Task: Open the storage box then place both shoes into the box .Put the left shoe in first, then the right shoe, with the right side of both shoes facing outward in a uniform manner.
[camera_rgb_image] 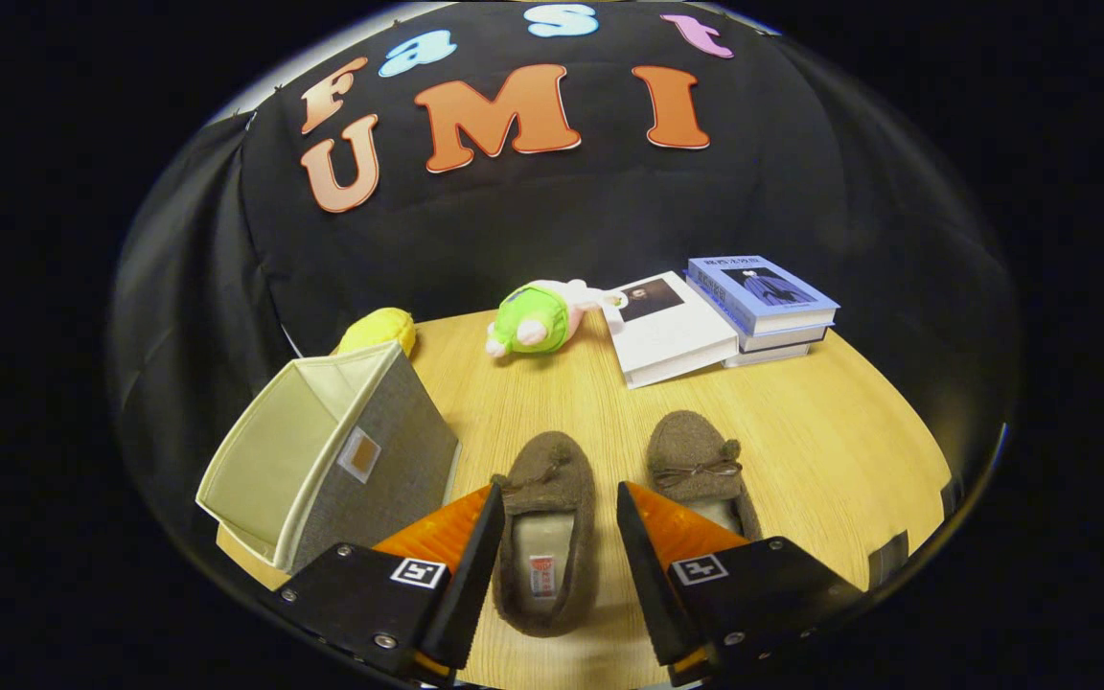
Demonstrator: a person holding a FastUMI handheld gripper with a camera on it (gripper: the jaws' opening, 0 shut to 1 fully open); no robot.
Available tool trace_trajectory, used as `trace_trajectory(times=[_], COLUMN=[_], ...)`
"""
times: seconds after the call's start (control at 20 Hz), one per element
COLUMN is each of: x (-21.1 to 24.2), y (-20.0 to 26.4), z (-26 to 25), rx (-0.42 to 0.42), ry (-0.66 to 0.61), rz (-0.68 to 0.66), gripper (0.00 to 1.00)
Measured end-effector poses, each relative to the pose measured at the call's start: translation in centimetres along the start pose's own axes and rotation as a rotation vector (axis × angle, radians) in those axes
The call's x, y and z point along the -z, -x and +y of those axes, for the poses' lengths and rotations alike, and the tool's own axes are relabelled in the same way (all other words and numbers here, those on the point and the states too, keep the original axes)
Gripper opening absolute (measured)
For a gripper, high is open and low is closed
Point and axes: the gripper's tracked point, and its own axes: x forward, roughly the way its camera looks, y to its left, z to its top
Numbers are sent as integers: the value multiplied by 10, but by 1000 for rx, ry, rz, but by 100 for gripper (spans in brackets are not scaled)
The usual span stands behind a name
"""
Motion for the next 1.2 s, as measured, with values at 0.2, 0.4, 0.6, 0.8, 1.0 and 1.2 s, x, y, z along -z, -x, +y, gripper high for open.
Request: trace_trajectory(times=[0.2,0.4,0.6,0.8,1.0,1.2], x=[23,38,56,67,70,72], y=[-17,-33,-47,-58,-70,-72], z=[-9,-10,-13,-17,-8,-7], rx=[14,11,26,63,55,56], ry=[18,15,35,36,42,34], rz=[68,122,173,195,218,234], gripper=[60,52,51,43,29,20])
